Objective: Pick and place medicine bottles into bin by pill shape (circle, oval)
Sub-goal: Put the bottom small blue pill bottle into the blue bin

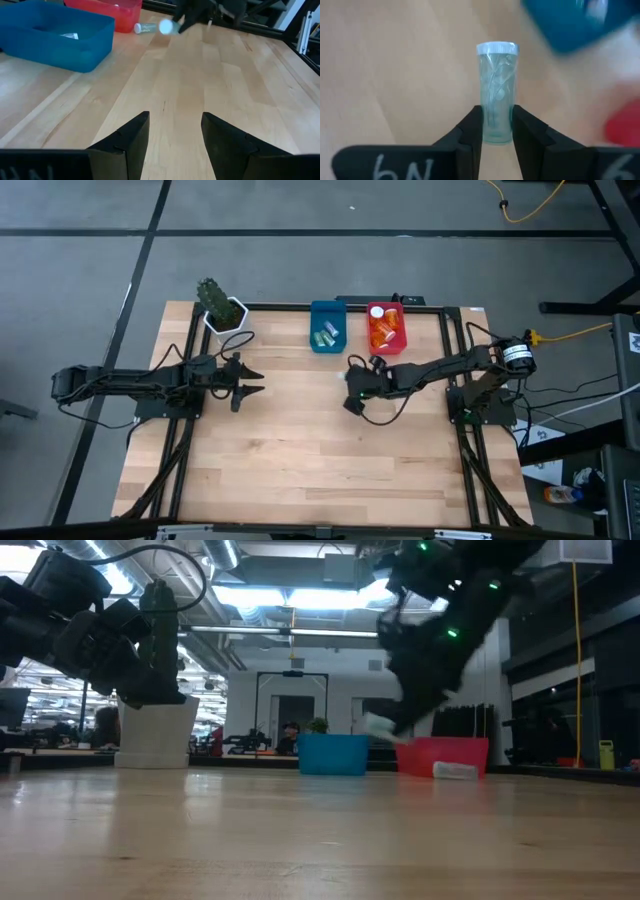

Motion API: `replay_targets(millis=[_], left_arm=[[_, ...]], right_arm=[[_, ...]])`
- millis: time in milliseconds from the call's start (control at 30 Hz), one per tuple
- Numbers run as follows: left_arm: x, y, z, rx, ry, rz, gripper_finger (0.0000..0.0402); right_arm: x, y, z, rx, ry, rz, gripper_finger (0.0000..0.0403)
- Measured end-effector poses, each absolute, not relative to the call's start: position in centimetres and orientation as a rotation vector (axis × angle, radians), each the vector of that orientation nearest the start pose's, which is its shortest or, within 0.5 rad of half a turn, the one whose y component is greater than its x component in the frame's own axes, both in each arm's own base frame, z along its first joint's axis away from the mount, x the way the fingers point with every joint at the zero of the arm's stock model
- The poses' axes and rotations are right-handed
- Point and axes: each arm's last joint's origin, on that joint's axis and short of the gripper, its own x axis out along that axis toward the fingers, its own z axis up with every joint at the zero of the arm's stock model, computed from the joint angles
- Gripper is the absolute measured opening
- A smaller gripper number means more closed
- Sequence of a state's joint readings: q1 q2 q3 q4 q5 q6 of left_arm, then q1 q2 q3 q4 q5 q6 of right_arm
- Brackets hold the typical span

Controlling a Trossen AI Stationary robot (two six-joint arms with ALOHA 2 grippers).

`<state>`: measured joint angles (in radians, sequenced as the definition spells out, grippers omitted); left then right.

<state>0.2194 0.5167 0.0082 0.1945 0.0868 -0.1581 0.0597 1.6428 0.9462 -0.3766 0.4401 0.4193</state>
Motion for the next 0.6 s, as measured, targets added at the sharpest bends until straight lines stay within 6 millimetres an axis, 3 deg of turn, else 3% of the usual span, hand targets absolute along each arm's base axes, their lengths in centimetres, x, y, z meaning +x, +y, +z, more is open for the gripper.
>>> replay_targets(millis=[200, 433, 600], left_arm=[[12.3, 2.5, 13.7, -0.205, 0.300, 0.156, 0.0174], [12.3, 2.5, 13.7, -0.202, 0.300, 0.156, 0.0174], [12.3, 2.5, 13.7, -0.202, 0.300, 0.155, 0.0174]], right_arm=[[33.3, -1.6, 19.4, 0.044, 0.733, -0.526, 0.0092], [34.1, -5.3, 20.7, 0.119, 0.537, -0.661, 0.0094], [34.8, -7.7, 19.9, 0.150, 0.462, -0.719, 0.0094]])
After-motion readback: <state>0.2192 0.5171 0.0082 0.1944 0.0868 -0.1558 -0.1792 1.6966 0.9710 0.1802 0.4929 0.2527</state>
